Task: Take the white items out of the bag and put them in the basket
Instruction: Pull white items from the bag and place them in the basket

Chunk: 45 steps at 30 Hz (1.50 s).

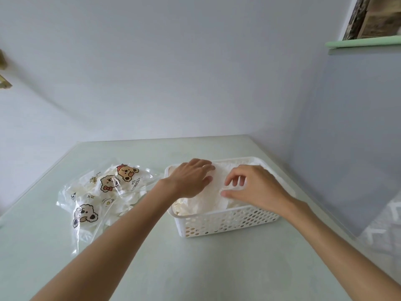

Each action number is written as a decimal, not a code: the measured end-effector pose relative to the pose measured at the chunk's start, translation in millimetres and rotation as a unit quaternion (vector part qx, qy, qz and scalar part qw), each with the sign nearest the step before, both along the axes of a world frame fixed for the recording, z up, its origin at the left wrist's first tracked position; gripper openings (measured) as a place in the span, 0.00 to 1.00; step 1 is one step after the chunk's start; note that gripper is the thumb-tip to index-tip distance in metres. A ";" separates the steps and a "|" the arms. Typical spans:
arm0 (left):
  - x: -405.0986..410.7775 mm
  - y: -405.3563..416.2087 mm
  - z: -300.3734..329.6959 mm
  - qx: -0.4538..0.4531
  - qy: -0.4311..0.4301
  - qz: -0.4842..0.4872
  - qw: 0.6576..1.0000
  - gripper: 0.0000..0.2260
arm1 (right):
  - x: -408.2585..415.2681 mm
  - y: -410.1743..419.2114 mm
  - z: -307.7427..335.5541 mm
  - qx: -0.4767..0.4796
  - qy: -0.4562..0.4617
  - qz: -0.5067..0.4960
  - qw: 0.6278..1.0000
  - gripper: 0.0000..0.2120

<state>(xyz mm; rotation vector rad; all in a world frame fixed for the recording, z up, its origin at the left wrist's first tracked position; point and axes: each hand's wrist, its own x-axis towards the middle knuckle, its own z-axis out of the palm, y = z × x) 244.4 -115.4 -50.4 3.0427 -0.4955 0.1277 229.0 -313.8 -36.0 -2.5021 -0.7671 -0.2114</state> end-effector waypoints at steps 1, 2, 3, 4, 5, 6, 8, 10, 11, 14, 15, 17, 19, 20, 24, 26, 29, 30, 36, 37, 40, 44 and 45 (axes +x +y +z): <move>-0.3 1.7 -1.8 -0.002 0.008 0.007 1.000 0.21 | -2.6 4.0 0.6 -0.031 -0.012 -0.002 0.999 0.12; -1.7 3.2 -3.3 -0.007 0.013 0.010 1.000 0.23 | -4.1 8.0 0.5 -0.062 -0.024 -0.003 0.998 0.13; -3.6 3.8 -3.6 -0.010 0.015 0.011 1.000 0.24 | -4.7 11.3 0.6 -0.090 -0.032 -0.002 0.995 0.13; -5.3 3.9 -3.2 -0.008 0.014 0.012 1.000 0.24 | -5.0 13.5 0.1 -0.112 -0.038 0.001 0.993 0.14; -6.9 4.3 -2.2 -0.003 0.013 0.013 1.000 0.25 | -5.2 15.0 -0.1 -0.128 -0.043 0.003 0.991 0.13; -8.1 4.8 -0.6 0.004 0.015 0.015 1.000 0.26 | -5.4 15.3 -0.2 -0.135 -0.047 0.003 0.990 0.12; -8.0 5.6 3.0 0.014 0.029 0.022 0.999 0.26 | -4.7 13.7 0.3 -0.135 -0.053 -0.001 0.989 0.09; -6.9 4.3 5.3 0.004 0.051 0.023 0.998 0.25 | -2.4 10.4 1.5 -0.115 -0.021 0.011 0.993 0.09; -6.0 2.8 5.2 -0.018 0.060 0.021 0.998 0.24 | -0.8 8.5 3.0 -0.103 0.023 0.022 0.994 0.11; -4.8 -2.6 3.7 -0.113 0.080 0.025 0.990 0.23 | 6.1 2.3 12.8 -0.070 0.136 0.043 0.987 0.15; -4.6 -3.2 2.4 -0.124 0.084 0.028 0.988 0.22 | 11.2 0.1 16.6 -0.034 0.132 0.030 0.990 0.16; -6.3 -2.8 -2.4 -0.111 0.098 0.039 0.988 0.25 | 27.0 -0.6 19.5 0.064 0.045 -0.018 0.997 0.16; -10.5 -2.4 -7.8 -0.076 0.130 0.050 0.987 0.33 | 40.0 2.7 16.0 0.095 0.001 -0.042 0.995 0.12; -12.3 -2.6 -9.8 -0.057 0.147 0.055 0.986 0.36 | 46.0 4.6 10.4 0.066 0.030 -0.028 0.997 0.12; -15.9 -7.8 -11.6 -0.025 0.222 0.085 0.971 0.45 | 60.6 6.6 -21.7 -0.173 0.241 0.013 0.955 0.31; -15.3 -10.9 -10.6 -0.002 0.240 0.098 0.966 0.48 | 64.2 5.4 -24.7 -0.209 0.253 -0.015 0.945 0.39; -12.4 -14.2 -11.9 0.032 0.262 0.118 0.957 0.51 | 65.3 9.3 -25.3 -0.245 0.245 -0.056 0.936 0.46; -11.1 -15.8 -12.2 0.040 0.265 0.124 0.955 0.51 | 65.0 12.1 -27.2 -0.253 0.248 -0.065 0.933 0.47; -9.1 -20.2 -2.3 0.048 0.271 0.155 0.949 0.52 | 66.2 12.6 -18.7 -0.302 0.238 -0.121 0.915 0.55; -9.7 -19.1 -2.8 0.047 0.270 0.156 0.949 0.52 | 65.2 10.8 -18.8 -0.318 0.227 -0.135 0.911 0.57; -13.4 -22.2 -4.2 0.068 0.246 0.151 0.955 0.48 | 63.2 12.1 -26.9 -0.336 0.215 -0.151 0.905 0.59; -20.5 -27.6 9.9 0.043 0.208 0.146 0.966 0.52 | 61.9 9.3 -8.0 -0.309 0.224 -0.137 0.914 0.53; -21.9 -27.2 13.4 0.030 0.197 0.140 0.970 0.52 | 61.6 6.8 -2.5 -0.283 0.194 -0.134 0.930 0.48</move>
